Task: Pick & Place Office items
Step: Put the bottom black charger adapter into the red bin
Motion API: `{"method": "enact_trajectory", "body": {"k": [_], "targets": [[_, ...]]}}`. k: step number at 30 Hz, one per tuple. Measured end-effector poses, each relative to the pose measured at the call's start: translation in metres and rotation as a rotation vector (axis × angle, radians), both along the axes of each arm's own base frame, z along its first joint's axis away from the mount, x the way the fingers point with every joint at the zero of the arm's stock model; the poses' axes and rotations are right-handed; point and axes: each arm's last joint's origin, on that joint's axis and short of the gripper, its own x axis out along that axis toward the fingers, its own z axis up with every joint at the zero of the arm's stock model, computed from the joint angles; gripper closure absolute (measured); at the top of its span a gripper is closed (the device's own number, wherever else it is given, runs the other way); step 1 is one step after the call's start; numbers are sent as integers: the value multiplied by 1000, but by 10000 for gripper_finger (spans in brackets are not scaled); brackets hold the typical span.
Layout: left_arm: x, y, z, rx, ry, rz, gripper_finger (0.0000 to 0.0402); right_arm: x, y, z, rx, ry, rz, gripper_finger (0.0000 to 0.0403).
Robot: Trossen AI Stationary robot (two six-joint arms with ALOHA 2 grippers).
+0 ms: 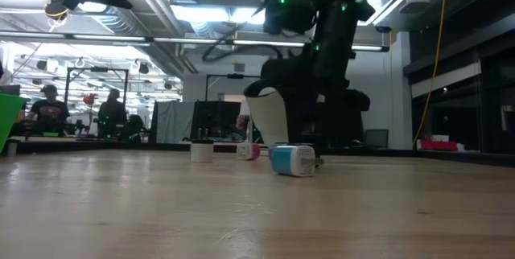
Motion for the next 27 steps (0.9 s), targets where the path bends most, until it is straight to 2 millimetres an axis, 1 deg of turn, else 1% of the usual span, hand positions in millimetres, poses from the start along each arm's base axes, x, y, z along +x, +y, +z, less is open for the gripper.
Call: {"method": "enact_trajectory", "body": {"k": [7, 12, 15, 20, 27], "targets": [[0, 0, 0, -2, 2, -5, 162, 4, 2, -24, 43, 56, 31, 96], [0, 0, 0, -2, 1, -5, 162, 5, 2, -26, 41, 61, 29, 96], [0, 0, 0, 1, 1, 0, 162, 5, 1, -26, 38, 60, 26, 103], [0, 0, 0, 8, -1, 13, 162, 5, 0, -26, 37, 63, 25, 133], [0, 0, 0, 10, -2, 18, 162, 4, -1, -27, 32, 69, 47, 196]]}}
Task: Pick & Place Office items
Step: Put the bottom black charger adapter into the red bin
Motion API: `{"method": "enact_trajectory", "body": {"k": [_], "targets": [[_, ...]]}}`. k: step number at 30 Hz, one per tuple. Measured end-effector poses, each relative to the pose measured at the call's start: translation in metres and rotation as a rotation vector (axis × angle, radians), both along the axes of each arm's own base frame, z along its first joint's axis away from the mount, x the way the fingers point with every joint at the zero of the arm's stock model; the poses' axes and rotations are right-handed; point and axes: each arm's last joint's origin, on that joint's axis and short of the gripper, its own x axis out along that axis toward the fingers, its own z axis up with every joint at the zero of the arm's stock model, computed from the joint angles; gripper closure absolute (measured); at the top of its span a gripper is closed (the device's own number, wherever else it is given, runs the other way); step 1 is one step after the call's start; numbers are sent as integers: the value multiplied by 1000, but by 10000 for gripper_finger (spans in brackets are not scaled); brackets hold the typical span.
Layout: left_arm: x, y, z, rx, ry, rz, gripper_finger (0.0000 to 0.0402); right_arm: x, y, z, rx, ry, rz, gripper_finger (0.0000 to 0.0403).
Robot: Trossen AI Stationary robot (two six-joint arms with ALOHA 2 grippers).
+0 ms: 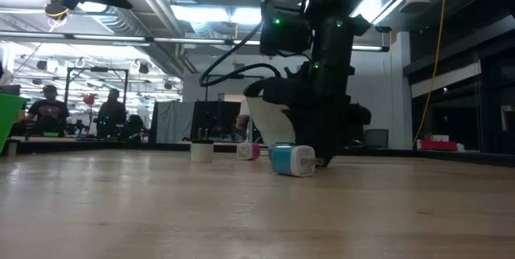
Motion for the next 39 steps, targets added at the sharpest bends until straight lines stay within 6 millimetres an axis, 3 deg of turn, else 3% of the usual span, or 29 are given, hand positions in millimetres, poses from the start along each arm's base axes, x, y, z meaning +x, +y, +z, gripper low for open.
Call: {"method": "enact_trajectory", "body": {"k": [6, 13, 16, 22, 30, 34, 39], "targets": [[0, 0, 0, 0, 0, 0, 162, 2, 0, 0, 2, -16, 5, 253], [0, 0, 0, -1, -3, 6, 162, 3, 0, 3, 17, -39, 9, 253], [0, 0, 0, 0, -3, 8, 162, 5, -1, 17, 29, -113, 2, 253], [0, 0, 0, 1, -3, 9, 162, 11, -14, 73, 18, -433, -61, 253], [0, 0, 0, 5, 1, 7, 162, 13, -38, 179, -124, -1155, -57, 253], [0, 0, 0, 5, 1, 6, 162, 3, -50, 219, -197, -1427, -47, 253], [0, 0, 0, 5, 3, 4, 162, -20, -53, 257, -266, -1610, 9, 253]]}}
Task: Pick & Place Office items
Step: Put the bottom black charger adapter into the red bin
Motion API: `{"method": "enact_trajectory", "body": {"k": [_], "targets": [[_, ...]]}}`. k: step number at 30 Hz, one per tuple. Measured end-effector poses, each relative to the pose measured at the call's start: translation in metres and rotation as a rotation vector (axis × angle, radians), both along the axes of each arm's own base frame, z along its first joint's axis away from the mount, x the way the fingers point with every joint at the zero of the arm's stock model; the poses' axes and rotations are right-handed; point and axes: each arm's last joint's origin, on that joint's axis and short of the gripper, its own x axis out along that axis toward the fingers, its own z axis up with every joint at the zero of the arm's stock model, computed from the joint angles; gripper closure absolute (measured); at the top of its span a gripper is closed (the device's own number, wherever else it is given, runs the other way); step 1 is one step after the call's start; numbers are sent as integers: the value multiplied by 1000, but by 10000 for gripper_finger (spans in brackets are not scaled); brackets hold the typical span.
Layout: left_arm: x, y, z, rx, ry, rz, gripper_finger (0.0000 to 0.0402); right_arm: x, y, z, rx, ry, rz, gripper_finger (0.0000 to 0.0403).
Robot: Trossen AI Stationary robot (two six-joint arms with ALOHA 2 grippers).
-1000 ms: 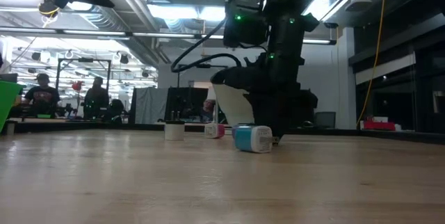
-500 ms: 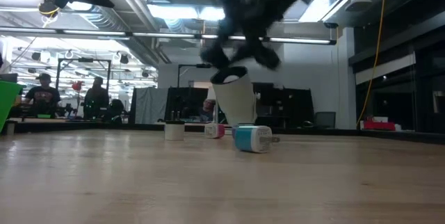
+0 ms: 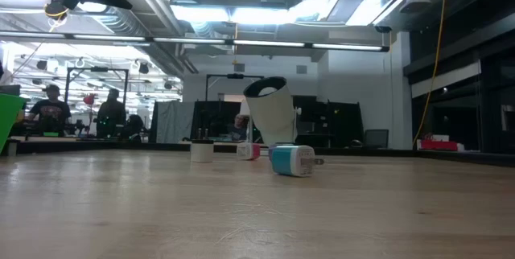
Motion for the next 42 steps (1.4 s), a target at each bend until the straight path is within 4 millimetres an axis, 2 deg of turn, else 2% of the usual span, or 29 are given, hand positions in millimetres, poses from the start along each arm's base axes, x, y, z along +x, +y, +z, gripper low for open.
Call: {"method": "enact_trajectory", "body": {"k": [5, 9, 20, 26, 28, 35, 42], "targets": [[0, 0, 0, -2, 2, -5, 162, -26, 10, 25, -63, -29, 25, 253], [0, 0, 0, 0, 7, -5, 162, -47, 26, 35, -77, 35, 27, 253], [0, 0, -1, -15, 5, -17, 162, -121, 73, 37, -17, 380, -134, 253], [0, -1, -1, -23, 6, -28, 162, -173, 84, 17, 105, 627, -285, 253], [0, -1, -1, -24, 5, -28, 162, -184, 86, 8, 153, 701, -296, 253], [0, -1, -1, -35, -4, -22, 162, -200, 100, -17, 293, 1031, -152, 253], [0, -1, -1, -33, -4, -19, 162, -209, 116, -32, 383, 1342, 43, 253]]}}
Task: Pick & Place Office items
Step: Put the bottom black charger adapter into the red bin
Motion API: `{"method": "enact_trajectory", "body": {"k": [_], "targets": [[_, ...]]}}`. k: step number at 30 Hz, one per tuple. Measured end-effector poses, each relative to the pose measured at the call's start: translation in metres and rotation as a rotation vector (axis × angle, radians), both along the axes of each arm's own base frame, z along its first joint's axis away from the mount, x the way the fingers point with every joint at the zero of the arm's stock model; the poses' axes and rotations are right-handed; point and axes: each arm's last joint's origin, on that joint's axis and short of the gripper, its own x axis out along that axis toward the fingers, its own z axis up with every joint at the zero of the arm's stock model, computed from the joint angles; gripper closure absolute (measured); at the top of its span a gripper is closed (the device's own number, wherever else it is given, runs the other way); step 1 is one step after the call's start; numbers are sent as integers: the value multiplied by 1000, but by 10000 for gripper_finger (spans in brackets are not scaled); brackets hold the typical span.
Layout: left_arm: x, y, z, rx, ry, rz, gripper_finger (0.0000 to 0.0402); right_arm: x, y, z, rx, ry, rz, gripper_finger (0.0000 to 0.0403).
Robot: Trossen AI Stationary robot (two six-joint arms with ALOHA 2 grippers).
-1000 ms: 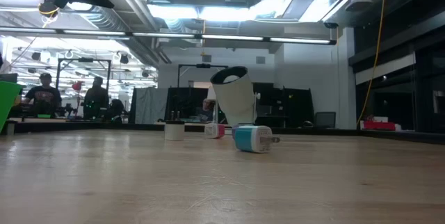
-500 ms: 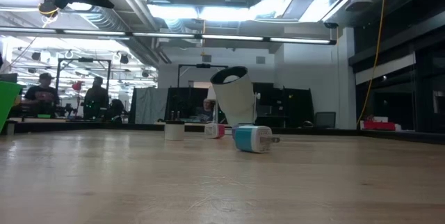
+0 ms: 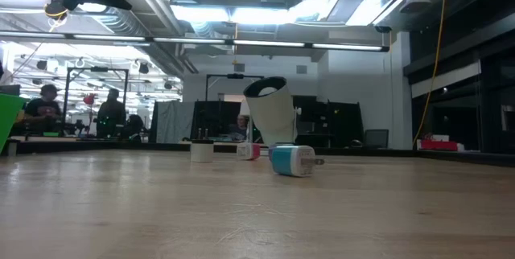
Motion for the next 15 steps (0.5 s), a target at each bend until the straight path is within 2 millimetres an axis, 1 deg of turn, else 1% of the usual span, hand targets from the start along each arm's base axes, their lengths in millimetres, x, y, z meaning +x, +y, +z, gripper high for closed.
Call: {"method": "enact_trajectory", "body": {"k": [3, 9, 12, 15], "targets": [[0, 0, 0, 0, 0, 0, 162, -2, 8, -5, 33, 87, 29, 253], [0, 0, -1, 2, 7, 0, 162, -1, 30, -14, 45, 186, 54, 253], [-1, 0, -1, 3, 12, 0, 162, -3, 43, -21, 37, 270, 67, 253], [-1, 0, -1, 4, 14, -1, 162, -6, 57, -33, 47, 342, 74, 253]]}}
